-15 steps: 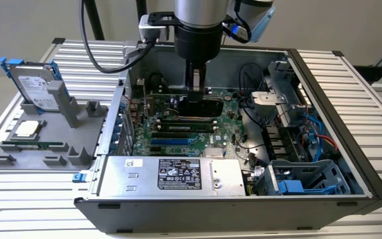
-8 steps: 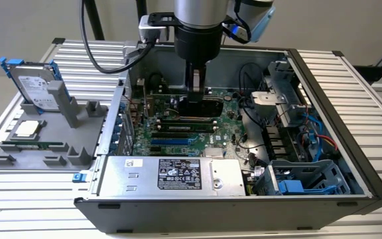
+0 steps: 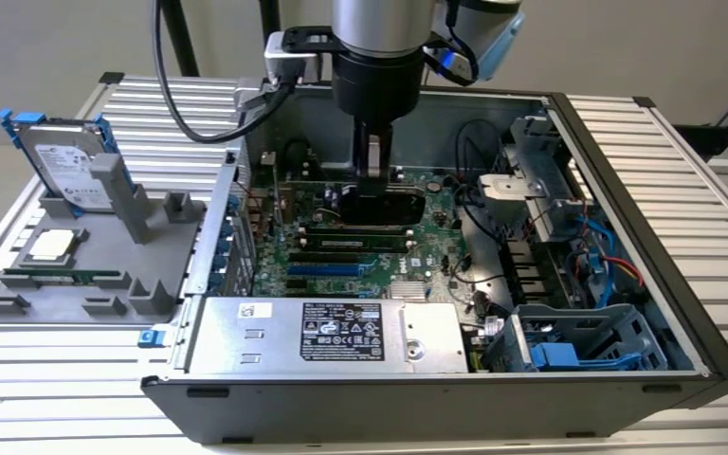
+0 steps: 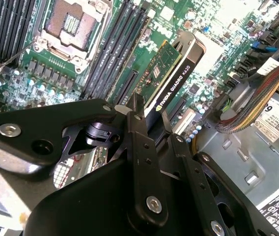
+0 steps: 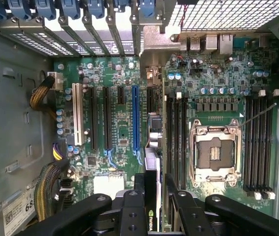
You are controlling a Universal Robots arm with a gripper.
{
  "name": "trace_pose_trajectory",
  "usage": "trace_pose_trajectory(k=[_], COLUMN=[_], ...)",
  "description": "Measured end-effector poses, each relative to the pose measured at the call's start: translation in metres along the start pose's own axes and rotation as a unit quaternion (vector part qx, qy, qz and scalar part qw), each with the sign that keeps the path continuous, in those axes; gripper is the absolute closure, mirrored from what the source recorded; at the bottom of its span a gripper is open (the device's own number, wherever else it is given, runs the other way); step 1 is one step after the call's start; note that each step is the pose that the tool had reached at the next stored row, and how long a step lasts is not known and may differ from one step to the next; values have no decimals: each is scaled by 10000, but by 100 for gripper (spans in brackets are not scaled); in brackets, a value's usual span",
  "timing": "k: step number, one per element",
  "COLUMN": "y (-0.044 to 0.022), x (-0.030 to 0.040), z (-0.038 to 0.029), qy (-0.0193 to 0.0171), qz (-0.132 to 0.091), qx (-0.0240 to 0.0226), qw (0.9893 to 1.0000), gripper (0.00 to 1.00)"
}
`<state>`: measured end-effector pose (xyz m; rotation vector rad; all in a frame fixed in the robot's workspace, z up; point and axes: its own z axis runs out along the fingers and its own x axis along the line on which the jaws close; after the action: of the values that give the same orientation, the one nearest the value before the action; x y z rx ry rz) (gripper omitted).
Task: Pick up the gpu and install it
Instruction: 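Insert the gpu into the slot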
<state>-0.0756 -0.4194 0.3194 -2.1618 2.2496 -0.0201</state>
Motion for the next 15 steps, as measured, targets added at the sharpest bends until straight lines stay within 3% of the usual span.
trace_pose_trajectory(k=[15], y=[-3], x=[133], z=[62], qy=[1], qz=[0], qx=[-30], qw=[10000], gripper=[100])
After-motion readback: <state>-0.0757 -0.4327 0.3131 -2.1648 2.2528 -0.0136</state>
